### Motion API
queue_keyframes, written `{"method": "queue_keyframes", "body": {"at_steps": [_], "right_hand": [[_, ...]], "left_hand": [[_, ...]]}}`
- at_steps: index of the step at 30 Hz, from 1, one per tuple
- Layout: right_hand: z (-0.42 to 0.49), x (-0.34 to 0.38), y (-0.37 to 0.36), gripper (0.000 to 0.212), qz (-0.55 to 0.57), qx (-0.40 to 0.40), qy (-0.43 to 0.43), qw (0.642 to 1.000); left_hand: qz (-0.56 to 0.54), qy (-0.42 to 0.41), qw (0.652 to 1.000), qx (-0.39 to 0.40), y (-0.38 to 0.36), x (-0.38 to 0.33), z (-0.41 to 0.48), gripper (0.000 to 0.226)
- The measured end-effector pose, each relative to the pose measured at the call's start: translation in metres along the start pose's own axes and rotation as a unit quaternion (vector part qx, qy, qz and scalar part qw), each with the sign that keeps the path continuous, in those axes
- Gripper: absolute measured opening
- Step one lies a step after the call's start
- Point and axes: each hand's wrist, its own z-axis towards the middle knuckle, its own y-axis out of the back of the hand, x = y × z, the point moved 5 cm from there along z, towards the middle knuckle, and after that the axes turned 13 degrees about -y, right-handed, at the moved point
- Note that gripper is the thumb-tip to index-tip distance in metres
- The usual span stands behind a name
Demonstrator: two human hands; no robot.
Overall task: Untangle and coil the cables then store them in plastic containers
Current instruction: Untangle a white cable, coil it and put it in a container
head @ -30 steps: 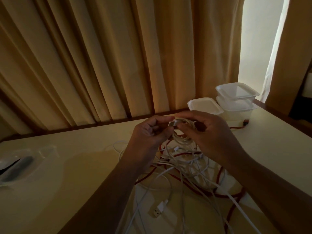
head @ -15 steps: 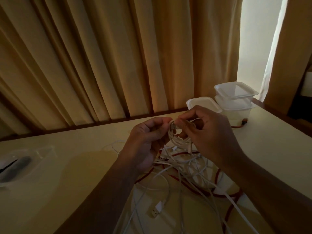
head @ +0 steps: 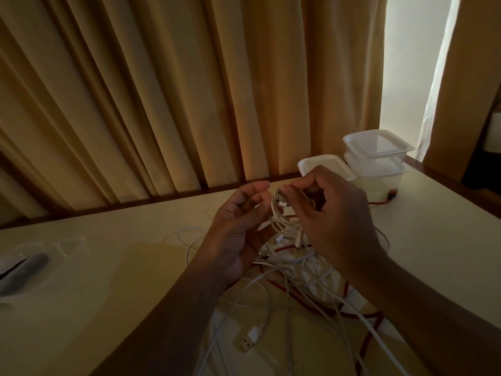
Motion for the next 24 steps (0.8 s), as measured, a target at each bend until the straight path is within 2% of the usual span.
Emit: {"method": "queue_keyframes", "body": {"at_steps": [6,10,16,19,24], "right_hand": [[0.0,0.001,-0.001,0.017,0.004,0.008,-0.009,1.0],[-0.002,-0.008,-0.001,0.018,0.06,0.022,-0.134,0.989],[-0.004,-0.015,-0.002,0.02,0.122,0.015,-0.203,0.971],[-0.005,-0.017,-0.006,0.019,0.188,0.043,-0.248,0.949],[0.001,-0.021,-0.008,0.017,0.167,0.089,-0.243,0.951]], "left_hand": [[0.041,-0.012,0.999,0.02,-0.004,0.001,-0.003,0.032],[0.062,-0.024,0.998,0.012,-0.009,-0.003,-0.002,0.024],[0.081,-0.032,0.996,0.001,-0.007,-0.006,-0.003,0.015],[0.08,-0.036,0.996,-0.006,-0.006,-0.005,-0.004,0.014],[0.103,-0.068,0.992,-0.028,-0.001,-0.008,-0.002,0.012]]}}
